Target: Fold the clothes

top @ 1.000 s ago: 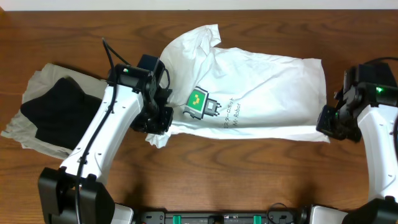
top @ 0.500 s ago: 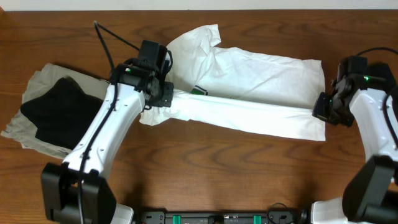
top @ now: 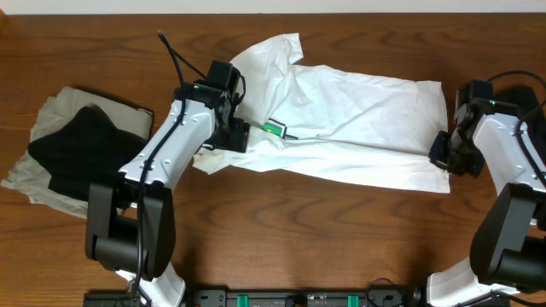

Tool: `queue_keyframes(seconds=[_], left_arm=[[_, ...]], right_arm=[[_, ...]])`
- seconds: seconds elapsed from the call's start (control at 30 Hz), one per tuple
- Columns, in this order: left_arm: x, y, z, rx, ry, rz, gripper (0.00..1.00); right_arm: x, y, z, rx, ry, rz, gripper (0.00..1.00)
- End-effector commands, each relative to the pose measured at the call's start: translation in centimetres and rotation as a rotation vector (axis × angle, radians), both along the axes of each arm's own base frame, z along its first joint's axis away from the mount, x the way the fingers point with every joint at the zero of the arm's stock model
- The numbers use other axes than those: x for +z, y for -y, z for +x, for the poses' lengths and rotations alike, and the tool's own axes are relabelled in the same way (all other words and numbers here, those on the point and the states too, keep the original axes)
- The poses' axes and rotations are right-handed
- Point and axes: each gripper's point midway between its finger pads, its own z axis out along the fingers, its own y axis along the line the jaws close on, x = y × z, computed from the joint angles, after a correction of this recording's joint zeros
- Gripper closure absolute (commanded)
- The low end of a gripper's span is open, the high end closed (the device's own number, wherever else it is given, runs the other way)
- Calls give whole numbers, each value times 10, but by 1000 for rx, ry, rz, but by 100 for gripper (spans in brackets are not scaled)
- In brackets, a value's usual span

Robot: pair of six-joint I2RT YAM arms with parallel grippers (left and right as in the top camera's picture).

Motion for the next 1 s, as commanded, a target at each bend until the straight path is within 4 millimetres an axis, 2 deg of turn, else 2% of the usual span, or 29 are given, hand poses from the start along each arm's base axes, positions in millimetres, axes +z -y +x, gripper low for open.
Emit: queue_keyframes(seconds=[0.0,0.1,0.33,0.47,0.57,0.63,0.73,0.87,0.97], left_arm=[[12,-13,7,30,60,62,7],[32,-26,11,74,131,115,4],[76,-30,5,128,236,77,4],[88,-32,-9,133,224,68,4],[86,-36,-24,146,174,81,4],[83,-37,-34,163,135,81,5],[79,-25,-46,144,68,14,16],[75,-11,-54,123,26,-53,25],[72,-7,-58,111,15,-55,41]], right_arm=[[1,12,-3,-40,1,-39,87],[9,13,2,-45,39,-46,87],[40,14,11,-45,161,-65,84],[61,9,10,-39,226,-62,84],[75,4,5,-32,257,-43,82],[77,-1,-3,-30,240,-21,82],[72,-17,-14,22,189,60,85],[60,-27,-28,65,129,97,88],[45,-33,-31,76,121,109,93]])
